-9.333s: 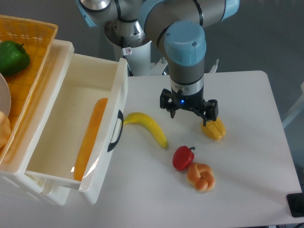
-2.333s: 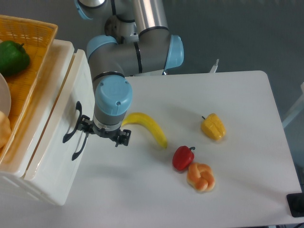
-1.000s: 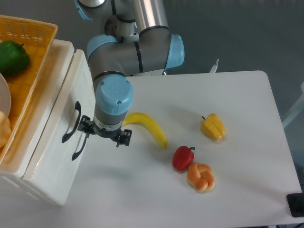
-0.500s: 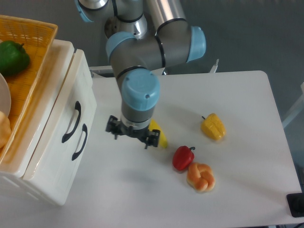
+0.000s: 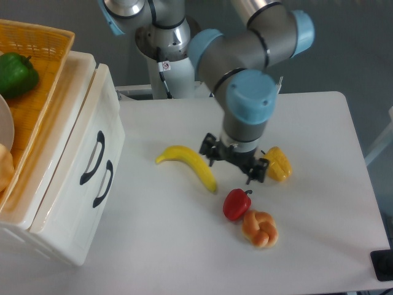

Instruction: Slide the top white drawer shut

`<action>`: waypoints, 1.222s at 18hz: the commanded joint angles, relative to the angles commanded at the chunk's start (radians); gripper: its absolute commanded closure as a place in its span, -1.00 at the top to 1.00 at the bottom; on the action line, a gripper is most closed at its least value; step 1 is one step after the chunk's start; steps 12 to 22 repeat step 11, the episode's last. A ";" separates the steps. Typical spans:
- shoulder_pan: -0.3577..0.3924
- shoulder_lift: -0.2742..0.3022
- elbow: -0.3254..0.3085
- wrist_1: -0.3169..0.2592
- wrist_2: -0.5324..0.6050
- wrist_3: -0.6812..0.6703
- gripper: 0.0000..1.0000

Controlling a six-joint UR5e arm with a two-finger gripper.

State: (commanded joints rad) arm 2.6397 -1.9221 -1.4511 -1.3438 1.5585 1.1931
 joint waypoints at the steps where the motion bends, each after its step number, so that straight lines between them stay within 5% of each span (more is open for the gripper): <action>1: 0.021 0.002 0.002 0.000 0.000 0.028 1.00; 11: 0.172 -0.008 0.023 0.008 -0.008 0.249 1.00; 22: 0.172 -0.008 0.023 0.008 -0.008 0.249 1.00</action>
